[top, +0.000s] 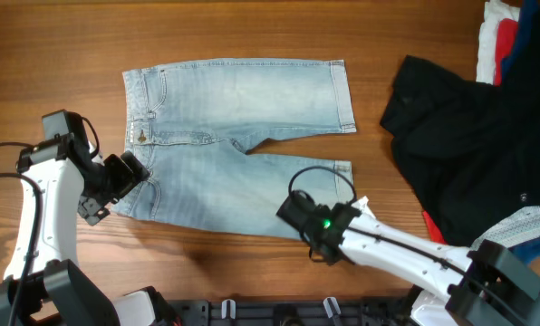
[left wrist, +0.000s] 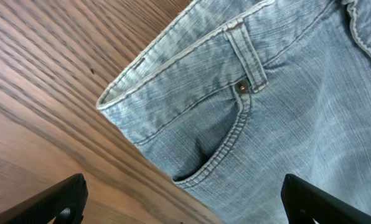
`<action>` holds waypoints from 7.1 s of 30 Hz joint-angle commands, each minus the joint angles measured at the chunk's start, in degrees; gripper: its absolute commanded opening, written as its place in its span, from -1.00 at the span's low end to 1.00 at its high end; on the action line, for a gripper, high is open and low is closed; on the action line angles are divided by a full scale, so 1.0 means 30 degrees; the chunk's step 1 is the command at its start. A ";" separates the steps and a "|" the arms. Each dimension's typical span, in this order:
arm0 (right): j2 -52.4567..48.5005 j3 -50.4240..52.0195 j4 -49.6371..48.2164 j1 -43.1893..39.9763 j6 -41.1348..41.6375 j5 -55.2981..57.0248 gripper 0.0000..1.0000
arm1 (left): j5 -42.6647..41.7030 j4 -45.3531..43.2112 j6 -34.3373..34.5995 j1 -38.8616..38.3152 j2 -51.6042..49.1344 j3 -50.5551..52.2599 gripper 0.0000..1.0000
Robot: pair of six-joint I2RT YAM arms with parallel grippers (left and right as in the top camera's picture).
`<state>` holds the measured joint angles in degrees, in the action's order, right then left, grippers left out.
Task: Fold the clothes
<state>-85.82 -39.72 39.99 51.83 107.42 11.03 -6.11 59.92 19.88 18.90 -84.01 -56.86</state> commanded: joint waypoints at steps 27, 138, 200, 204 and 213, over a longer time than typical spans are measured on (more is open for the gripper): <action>-0.0029 -0.0401 0.0051 -0.1428 -0.3803 -0.0794 -0.91 | 0.0838 -0.7031 0.2106 -0.0015 -0.0124 0.6878 -0.92; -0.8510 -0.9712 -0.5304 -0.8342 -1.4702 -0.5705 0.68 | 0.3235 -0.8087 0.2535 0.0488 -0.2259 -0.0532 0.13; -0.9602 -0.7431 -0.5268 -1.2043 -2.0779 0.0051 -0.19 | 0.5734 -1.1016 0.3446 -0.4794 -0.5544 -0.0095 -0.07; -0.9602 -0.7431 -0.4204 -1.2874 -2.0881 -0.0102 -0.02 | 0.5778 -1.1052 0.3548 -0.4794 -0.5843 0.0386 -0.09; -0.3599 -0.7439 -0.1974 -1.2845 -2.3350 -0.1326 0.10 | 0.5552 -1.0805 0.2725 -0.4189 -0.3286 0.0554 0.30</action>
<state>-106.69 -63.68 31.77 14.66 39.22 5.58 9.17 27.09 29.85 4.64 -99.94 -55.96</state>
